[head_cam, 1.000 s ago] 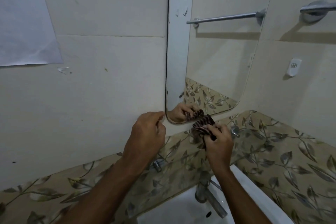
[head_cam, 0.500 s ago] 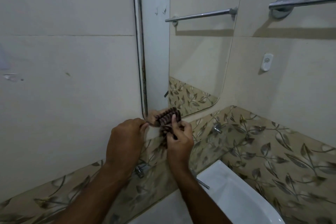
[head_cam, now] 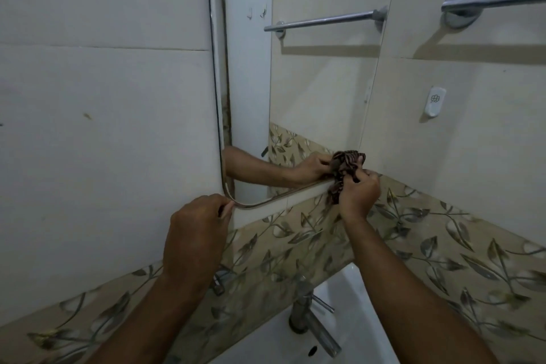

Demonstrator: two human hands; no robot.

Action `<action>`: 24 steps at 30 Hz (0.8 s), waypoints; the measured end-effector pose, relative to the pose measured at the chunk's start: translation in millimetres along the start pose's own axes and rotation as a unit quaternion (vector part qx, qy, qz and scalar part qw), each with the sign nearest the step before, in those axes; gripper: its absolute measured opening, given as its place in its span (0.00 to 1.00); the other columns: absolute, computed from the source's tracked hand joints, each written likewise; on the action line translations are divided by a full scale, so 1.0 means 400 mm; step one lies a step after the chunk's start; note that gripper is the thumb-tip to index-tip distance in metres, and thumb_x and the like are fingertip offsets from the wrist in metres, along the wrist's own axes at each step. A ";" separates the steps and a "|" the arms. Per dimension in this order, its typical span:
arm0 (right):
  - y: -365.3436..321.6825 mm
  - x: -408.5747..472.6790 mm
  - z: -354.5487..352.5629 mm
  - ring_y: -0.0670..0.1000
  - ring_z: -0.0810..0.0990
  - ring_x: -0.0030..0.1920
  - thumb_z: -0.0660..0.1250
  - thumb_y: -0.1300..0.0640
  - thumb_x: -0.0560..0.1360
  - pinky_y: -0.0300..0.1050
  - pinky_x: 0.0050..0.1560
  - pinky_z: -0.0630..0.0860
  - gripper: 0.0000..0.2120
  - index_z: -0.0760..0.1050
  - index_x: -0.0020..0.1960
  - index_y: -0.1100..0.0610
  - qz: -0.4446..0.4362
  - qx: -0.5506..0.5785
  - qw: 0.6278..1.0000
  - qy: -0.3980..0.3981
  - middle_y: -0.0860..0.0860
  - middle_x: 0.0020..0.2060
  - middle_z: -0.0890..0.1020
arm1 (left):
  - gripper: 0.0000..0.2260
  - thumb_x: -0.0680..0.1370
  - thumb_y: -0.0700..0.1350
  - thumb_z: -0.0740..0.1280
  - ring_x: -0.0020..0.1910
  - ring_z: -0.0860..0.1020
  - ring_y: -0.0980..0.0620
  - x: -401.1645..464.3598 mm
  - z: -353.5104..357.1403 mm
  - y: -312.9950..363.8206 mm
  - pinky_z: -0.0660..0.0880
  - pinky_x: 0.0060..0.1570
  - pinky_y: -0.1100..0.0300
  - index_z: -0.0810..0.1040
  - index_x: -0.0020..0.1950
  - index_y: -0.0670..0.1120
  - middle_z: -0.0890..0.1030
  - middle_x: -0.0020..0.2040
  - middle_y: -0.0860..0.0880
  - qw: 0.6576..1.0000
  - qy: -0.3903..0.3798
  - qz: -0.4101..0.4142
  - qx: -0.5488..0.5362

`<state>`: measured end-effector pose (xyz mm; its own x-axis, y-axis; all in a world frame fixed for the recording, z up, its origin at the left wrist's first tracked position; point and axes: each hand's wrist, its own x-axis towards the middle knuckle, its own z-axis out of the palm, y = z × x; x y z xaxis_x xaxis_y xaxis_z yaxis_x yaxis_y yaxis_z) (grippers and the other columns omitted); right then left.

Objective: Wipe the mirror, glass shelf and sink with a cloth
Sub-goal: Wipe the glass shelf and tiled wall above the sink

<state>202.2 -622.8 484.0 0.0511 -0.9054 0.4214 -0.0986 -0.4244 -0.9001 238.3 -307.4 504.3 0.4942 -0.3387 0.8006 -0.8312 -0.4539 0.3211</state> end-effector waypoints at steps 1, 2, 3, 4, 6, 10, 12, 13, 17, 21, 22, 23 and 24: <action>0.000 0.018 -0.003 0.56 0.76 0.44 0.68 0.64 0.76 0.35 0.42 0.66 0.09 0.80 0.53 0.70 0.015 0.000 1.000 -0.005 0.60 0.48 0.77 | 0.01 0.72 0.37 0.75 0.31 0.78 0.52 0.000 0.000 0.001 0.78 0.34 0.58 0.84 0.41 0.41 0.83 0.35 0.46 1.000 -0.001 0.000 0.003; 0.002 0.032 -0.004 0.54 0.74 0.44 0.68 0.64 0.76 0.35 0.43 0.65 0.09 0.80 0.52 0.69 0.024 -0.002 1.000 -0.011 0.60 0.49 0.77 | 0.01 0.72 0.37 0.75 0.31 0.78 0.52 0.001 -0.001 0.002 0.78 0.34 0.58 0.84 0.42 0.41 0.83 0.35 0.46 1.000 -0.001 0.000 0.004; 0.002 0.039 -0.005 0.52 0.73 0.44 0.68 0.64 0.76 0.35 0.43 0.65 0.08 0.81 0.52 0.68 0.033 -0.005 0.999 -0.017 0.60 0.50 0.78 | 0.01 0.72 0.37 0.75 0.31 0.78 0.52 0.001 0.000 0.003 0.78 0.34 0.57 0.84 0.42 0.41 0.83 0.35 0.46 1.000 -0.001 -0.004 0.004; 0.004 0.042 -0.004 0.52 0.73 0.43 0.68 0.64 0.75 0.36 0.42 0.66 0.08 0.81 0.51 0.67 0.040 -0.009 0.999 -0.022 0.61 0.50 0.79 | 0.01 0.72 0.38 0.75 0.32 0.79 0.52 0.001 0.000 0.004 0.78 0.35 0.57 0.84 0.43 0.41 0.83 0.35 0.46 1.000 -0.001 -0.009 0.003; -0.001 0.025 -0.002 0.52 0.74 0.43 0.69 0.64 0.74 0.38 0.43 0.67 0.06 0.81 0.49 0.66 0.054 -0.002 0.998 -0.025 0.60 0.49 0.79 | 0.01 0.72 0.37 0.75 0.32 0.79 0.52 0.000 0.000 0.007 0.78 0.36 0.57 0.85 0.43 0.41 0.84 0.36 0.45 1.000 0.000 -0.015 0.004; -0.035 -0.083 -0.003 0.52 0.73 0.41 0.70 0.64 0.73 0.37 0.40 0.66 0.01 0.78 0.43 0.61 0.060 0.018 0.997 -0.040 0.58 0.44 0.77 | 0.00 0.73 0.38 0.74 0.34 0.79 0.53 -0.002 -0.003 0.013 0.75 0.37 0.60 0.84 0.43 0.41 0.83 0.37 0.46 1.000 0.005 -0.027 -0.003; -0.056 -0.155 -0.001 0.52 0.74 0.40 0.70 0.63 0.73 0.35 0.35 0.63 0.07 0.73 0.40 0.59 0.053 0.025 0.997 -0.058 0.57 0.44 0.77 | 0.01 0.74 0.38 0.73 0.34 0.78 0.53 -0.003 -0.003 0.013 0.74 0.36 0.61 0.84 0.42 0.42 0.83 0.37 0.46 0.999 0.009 -0.035 -0.003; -0.067 -0.191 0.000 0.52 0.75 0.41 0.70 0.63 0.73 0.33 0.35 0.64 0.05 0.75 0.41 0.60 0.051 0.032 0.996 -0.065 0.56 0.45 0.78 | 0.02 0.74 0.38 0.73 0.34 0.78 0.52 -0.003 -0.002 0.012 0.75 0.36 0.59 0.84 0.42 0.42 0.83 0.37 0.46 0.999 0.011 -0.038 -0.004; -0.137 -0.345 -0.010 0.50 0.76 0.45 0.71 0.65 0.72 0.29 0.39 0.66 0.08 0.80 0.50 0.69 0.023 0.057 0.993 -0.096 0.53 0.46 0.76 | 0.03 0.74 0.40 0.73 0.34 0.79 0.49 -0.002 -0.003 0.012 0.77 0.35 0.53 0.82 0.40 0.42 0.82 0.36 0.45 0.999 0.000 -0.051 0.006; -0.205 -0.501 -0.023 0.54 0.78 0.48 0.70 0.67 0.72 0.36 0.45 0.73 0.09 0.80 0.50 0.70 0.002 0.084 0.983 -0.162 0.57 0.48 0.78 | 0.04 0.76 0.40 0.69 0.36 0.79 0.48 -0.002 -0.008 0.018 0.77 0.38 0.51 0.83 0.42 0.42 0.83 0.39 0.44 0.998 -0.020 -0.067 -0.004; -0.215 -0.532 -0.027 0.53 0.78 0.47 0.70 0.67 0.72 0.31 0.44 0.73 0.08 0.80 0.50 0.69 -0.003 0.092 0.978 -0.186 0.57 0.48 0.78 | 0.05 0.76 0.39 0.68 0.37 0.79 0.49 -0.007 -0.014 0.020 0.77 0.39 0.52 0.84 0.44 0.43 0.83 0.40 0.45 0.997 -0.027 -0.070 -0.006; -0.226 -0.557 -0.035 0.52 0.78 0.45 0.70 0.67 0.72 0.25 0.41 0.70 0.06 0.81 0.48 0.68 -0.013 0.100 0.972 -0.212 0.56 0.46 0.78 | 0.07 0.77 0.38 0.66 0.37 0.79 0.50 -0.015 -0.025 0.021 0.77 0.41 0.52 0.84 0.45 0.43 0.84 0.40 0.45 0.997 -0.032 -0.074 -0.008; -0.233 -0.576 -0.043 0.50 0.77 0.42 0.70 0.67 0.72 0.23 0.38 0.67 0.05 0.82 0.47 0.67 -0.028 0.108 0.965 -0.239 0.56 0.44 0.78 | 0.08 0.77 0.38 0.65 0.38 0.79 0.51 -0.029 -0.043 0.021 0.78 0.42 0.53 0.85 0.46 0.44 0.84 0.41 0.46 0.996 -0.031 -0.086 -0.012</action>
<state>182.6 -375.0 472.7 0.5079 -0.7538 0.4169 0.1236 -0.4152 -0.9013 221.2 -293.1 506.3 0.6441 -0.3090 0.6998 -0.7384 -0.4901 0.4632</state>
